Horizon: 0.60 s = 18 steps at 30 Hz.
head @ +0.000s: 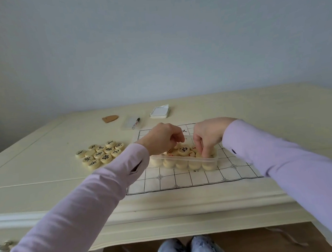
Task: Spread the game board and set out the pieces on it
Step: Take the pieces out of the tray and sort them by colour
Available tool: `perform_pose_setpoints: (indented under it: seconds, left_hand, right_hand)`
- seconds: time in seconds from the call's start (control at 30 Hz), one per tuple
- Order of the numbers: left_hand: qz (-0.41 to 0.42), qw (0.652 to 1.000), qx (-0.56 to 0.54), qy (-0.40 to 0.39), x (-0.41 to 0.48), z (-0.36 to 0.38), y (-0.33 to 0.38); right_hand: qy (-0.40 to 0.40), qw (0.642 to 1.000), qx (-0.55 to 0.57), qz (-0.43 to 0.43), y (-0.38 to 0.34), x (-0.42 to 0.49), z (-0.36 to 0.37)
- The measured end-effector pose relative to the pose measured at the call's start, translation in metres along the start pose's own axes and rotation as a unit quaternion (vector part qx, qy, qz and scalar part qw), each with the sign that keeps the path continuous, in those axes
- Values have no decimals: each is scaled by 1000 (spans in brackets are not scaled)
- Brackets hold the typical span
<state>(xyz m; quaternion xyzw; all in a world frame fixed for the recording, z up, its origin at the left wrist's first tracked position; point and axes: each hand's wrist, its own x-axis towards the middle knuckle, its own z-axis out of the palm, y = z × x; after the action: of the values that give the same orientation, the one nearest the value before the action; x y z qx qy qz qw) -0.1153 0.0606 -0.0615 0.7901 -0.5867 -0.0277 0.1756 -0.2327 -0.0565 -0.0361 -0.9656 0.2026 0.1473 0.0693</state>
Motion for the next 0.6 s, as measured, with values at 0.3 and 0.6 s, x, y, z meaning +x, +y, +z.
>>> perform_pose_setpoints:
  seconds: [0.3,0.6]
  left_hand:
    - [-13,999,-11,-41,1,3,6]
    - [-14,997,-6,-82,5,5,8]
  right_hand:
    - [-23,999,-25,34,-5,-2,3]
    - [117,987,112,-20,13,-3,-8]
